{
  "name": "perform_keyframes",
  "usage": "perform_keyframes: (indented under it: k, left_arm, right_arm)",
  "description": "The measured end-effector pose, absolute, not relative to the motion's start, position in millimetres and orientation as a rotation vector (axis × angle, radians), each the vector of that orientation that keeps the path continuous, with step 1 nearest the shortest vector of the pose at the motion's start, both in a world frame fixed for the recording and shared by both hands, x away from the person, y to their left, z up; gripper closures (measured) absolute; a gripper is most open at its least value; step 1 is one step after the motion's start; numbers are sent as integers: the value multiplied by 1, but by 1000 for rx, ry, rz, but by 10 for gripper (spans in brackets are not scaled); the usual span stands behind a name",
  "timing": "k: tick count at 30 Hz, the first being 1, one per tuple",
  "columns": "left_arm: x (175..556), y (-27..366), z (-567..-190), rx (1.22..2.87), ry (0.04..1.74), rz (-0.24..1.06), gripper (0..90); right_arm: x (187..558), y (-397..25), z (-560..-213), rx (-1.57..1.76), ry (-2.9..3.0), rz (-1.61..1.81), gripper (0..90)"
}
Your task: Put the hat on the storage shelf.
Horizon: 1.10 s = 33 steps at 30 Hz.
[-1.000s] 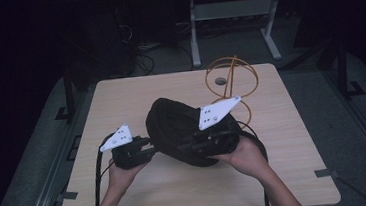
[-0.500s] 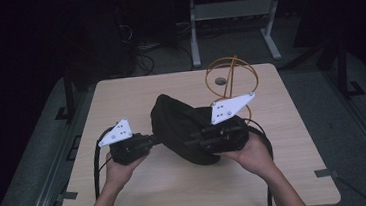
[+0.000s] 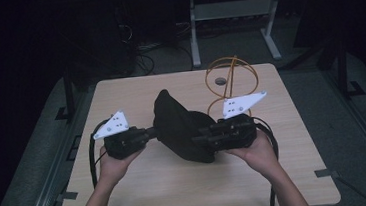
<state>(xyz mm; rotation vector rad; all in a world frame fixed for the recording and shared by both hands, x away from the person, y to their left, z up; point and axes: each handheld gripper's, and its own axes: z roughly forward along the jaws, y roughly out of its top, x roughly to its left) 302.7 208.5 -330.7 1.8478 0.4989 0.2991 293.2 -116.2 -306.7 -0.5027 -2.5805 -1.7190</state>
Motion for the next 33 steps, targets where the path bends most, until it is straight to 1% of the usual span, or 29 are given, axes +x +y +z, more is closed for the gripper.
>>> perform_keyframes:
  k: [5, 6, 10, 12, 21, 28, 33]
  left_arm:
    - [305, 207, -306, 1838, 481, 329, 883]
    - [305, 207, -306, 1838, 481, 329, 884]
    - [306, 203, -287, 1857, 461, 357, 886]
    - [307, 200, -280, 1878, 455, 371, 887]
    - [311, 195, -275, 1907, 453, 350, 890]
    - [313, 191, -270, 1920, 448, 334, 891]
    - [315, 189, -267, 1931, 441, 335, 891]
  right_arm:
    - [294, -121, -304, -518, -2549, -1766, 685]
    - [294, -121, -304, -518, -2549, -1766, 685]
    - [295, -126, -304, -541, -2522, -1794, 656]
    - [296, -127, -304, -541, -2516, -1797, 655]
    - [298, -132, -307, -550, -2483, -1814, 644]
    - [299, -137, -312, -580, -2476, -1812, 564]
    - [300, -140, -315, -592, -2463, -1817, 528]
